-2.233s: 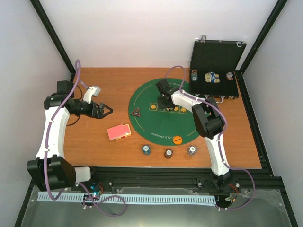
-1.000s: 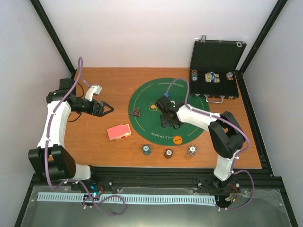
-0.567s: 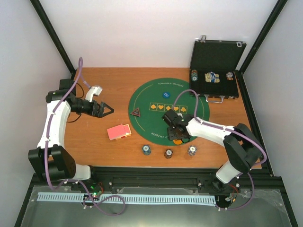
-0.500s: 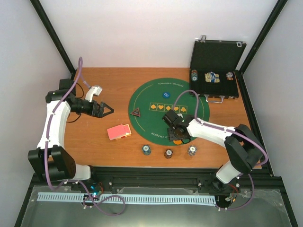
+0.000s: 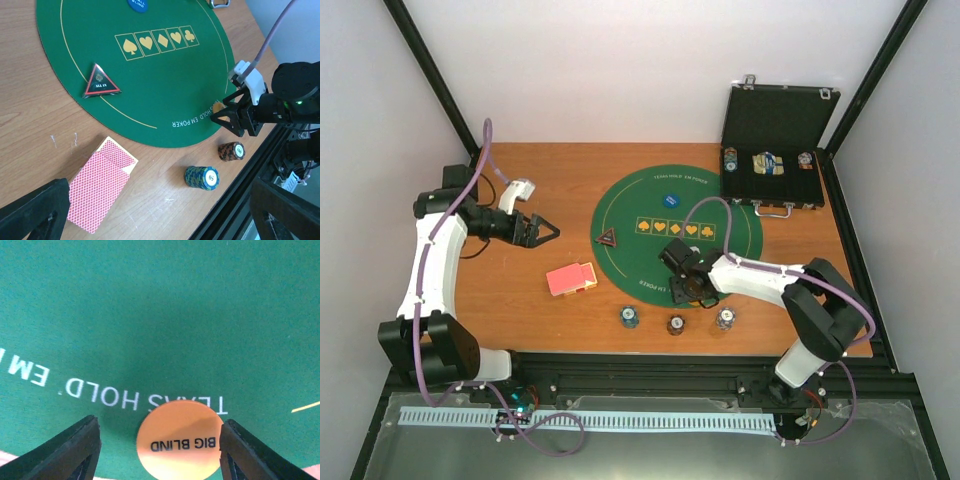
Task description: Distribute texas hold em gaming equipment
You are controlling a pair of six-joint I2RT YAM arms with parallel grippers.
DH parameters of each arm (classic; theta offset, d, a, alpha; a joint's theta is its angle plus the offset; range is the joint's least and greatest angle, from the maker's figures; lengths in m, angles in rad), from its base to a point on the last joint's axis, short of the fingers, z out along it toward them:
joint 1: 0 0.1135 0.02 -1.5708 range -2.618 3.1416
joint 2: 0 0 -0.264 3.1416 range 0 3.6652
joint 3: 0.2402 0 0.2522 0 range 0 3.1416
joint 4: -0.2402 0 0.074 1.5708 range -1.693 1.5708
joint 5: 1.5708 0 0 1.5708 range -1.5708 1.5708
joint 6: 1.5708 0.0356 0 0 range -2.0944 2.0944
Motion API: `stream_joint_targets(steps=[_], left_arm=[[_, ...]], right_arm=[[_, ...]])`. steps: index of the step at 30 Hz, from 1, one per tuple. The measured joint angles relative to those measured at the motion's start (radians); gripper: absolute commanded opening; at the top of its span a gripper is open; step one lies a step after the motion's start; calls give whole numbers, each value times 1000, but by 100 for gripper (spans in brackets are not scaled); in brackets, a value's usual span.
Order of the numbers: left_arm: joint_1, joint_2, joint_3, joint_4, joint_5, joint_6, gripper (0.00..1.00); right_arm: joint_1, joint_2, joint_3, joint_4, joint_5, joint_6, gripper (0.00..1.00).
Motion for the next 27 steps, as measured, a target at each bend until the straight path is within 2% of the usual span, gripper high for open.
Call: stream_joint_targets(steps=[16, 21, 27], left_arm=[[0, 0, 30, 0, 8, -2, 100], [0, 0, 40, 0, 8, -2, 100], [0, 0, 42, 0, 8, -6, 100]], right_arm=[[-9, -10, -60, 12, 40, -13, 61], [-51, -10, -60, 9, 48, -27, 59], [-159, -34, -91, 27, 40, -66, 58]])
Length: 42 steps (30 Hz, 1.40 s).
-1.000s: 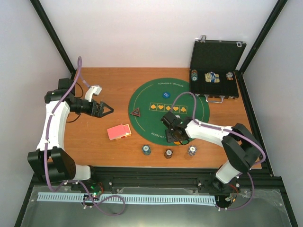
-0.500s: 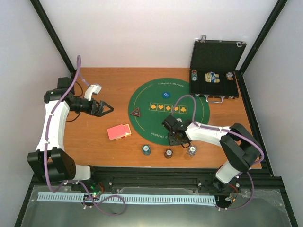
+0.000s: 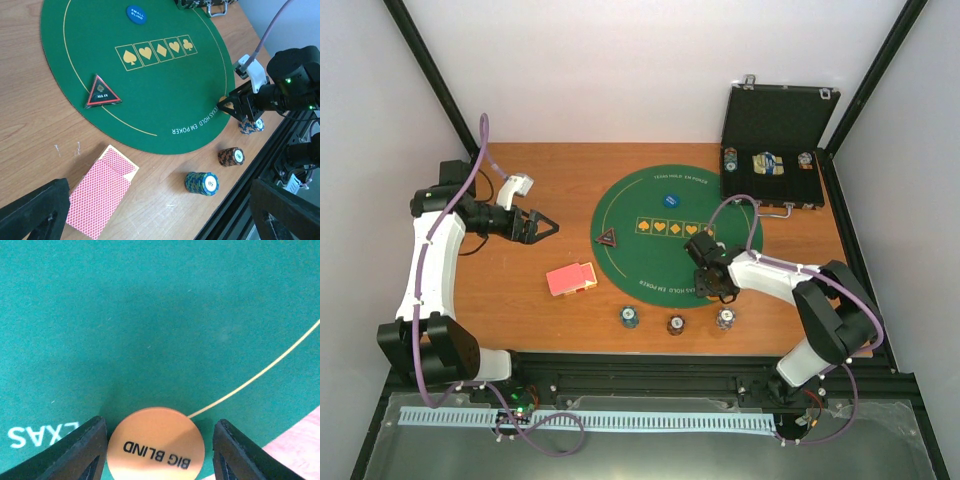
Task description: Distribute texas hold em gaming equipment
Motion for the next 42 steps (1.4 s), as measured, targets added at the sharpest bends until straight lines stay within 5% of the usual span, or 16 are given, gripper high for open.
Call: stream_joint_targets(steps=[11, 22, 32, 42], left_arm=[[0, 0, 0, 0, -5, 1, 100], [0, 0, 0, 5, -12, -5, 100], [0, 3, -9, 45, -65, -42, 100], [0, 39, -32, 86, -126, -72, 100]], right_arm=[[-42, -14, 25, -26, -8, -52, 69], [204, -113, 249, -119, -46, -85, 93], [509, 14, 372, -154, -108, -66, 97], [531, 149, 402, -152, -153, -68, 93]])
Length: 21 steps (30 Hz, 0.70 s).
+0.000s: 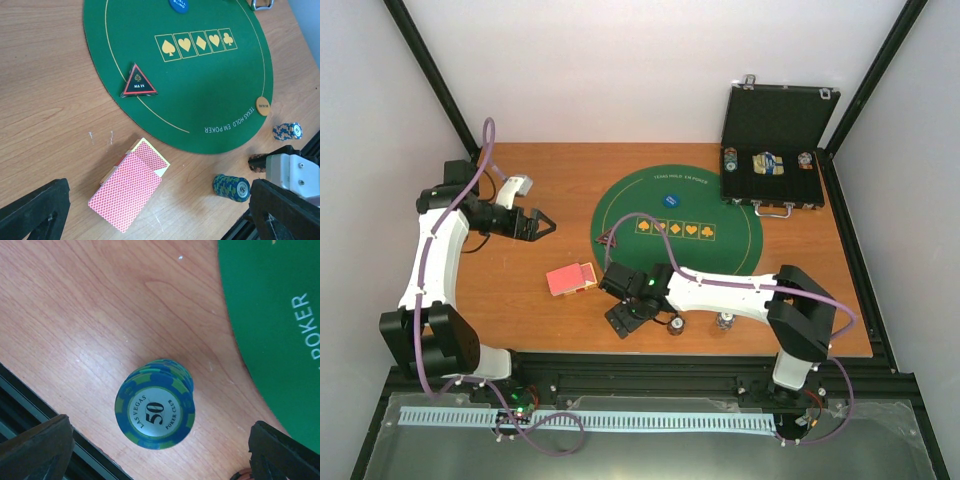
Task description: Distribute texas hold em gaming equipment
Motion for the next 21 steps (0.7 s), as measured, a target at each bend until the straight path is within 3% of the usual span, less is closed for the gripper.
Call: stream_joint_targets(steps=[21], left_arm=[[0, 0, 0, 4, -10, -2, 100]], right_arm=[[0, 85, 4, 33, -32, -10, 64]])
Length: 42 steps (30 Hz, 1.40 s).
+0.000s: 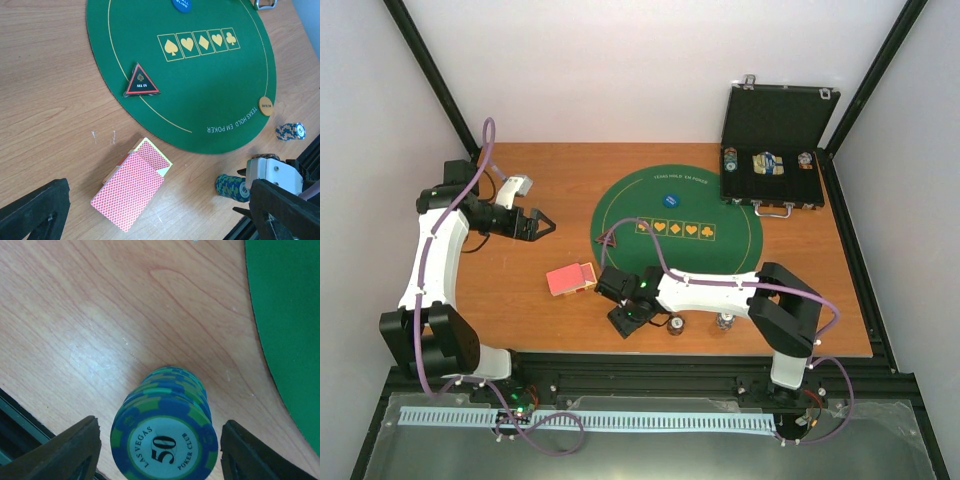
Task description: Distribute texas hold em gaming equipment
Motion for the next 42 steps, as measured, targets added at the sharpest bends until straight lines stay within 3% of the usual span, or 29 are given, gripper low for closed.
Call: stream_joint_targets(steps=[9, 28, 42], left_arm=[[0, 0, 6, -1, 0, 0, 100], [0, 0, 13, -3, 0, 0, 100], [0, 0, 18, -4, -1, 0, 100]], right_arm=[[0, 9, 27, 4, -6, 3, 32], [0, 7, 67, -47, -2, 4, 6], [0, -27, 131, -97, 4, 0, 3]])
